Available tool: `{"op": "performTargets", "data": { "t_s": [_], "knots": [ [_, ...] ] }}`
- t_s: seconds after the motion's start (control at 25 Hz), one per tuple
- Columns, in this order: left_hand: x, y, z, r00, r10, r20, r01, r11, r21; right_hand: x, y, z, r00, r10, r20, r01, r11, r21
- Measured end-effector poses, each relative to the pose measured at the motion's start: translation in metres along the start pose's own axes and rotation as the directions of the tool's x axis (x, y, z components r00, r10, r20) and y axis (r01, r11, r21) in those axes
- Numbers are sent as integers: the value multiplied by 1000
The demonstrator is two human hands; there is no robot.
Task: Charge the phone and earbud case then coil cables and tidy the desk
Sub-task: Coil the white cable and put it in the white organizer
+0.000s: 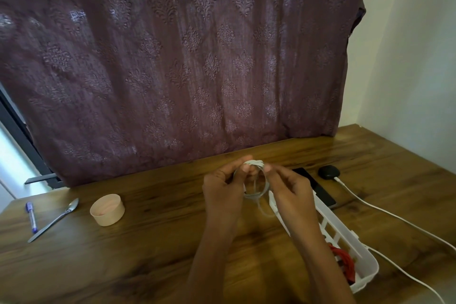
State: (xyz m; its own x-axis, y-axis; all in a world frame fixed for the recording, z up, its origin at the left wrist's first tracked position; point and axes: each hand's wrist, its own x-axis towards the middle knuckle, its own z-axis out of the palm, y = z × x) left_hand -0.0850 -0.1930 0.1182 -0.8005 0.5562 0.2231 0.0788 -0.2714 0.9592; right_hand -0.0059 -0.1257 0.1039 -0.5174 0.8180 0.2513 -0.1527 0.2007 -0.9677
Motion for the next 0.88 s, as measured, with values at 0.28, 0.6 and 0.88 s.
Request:
{"op": "performTargets", "data": {
  "t_s": [0.28,0.6,0.88],
  "knots": [
    [0,-2,-5,996,66,-57,-64,997,38,-3,-7,2,983,173,53,-180,970,165],
    [-6,-20,4,986,92,-139,-79,992,101,5,-10,-8,882,351,314,-460,496,737],
    [0,-16,6,936,163,-312,-148,986,73,-1,-7,-9,973,225,-45,-205,941,269]
  ]
}}
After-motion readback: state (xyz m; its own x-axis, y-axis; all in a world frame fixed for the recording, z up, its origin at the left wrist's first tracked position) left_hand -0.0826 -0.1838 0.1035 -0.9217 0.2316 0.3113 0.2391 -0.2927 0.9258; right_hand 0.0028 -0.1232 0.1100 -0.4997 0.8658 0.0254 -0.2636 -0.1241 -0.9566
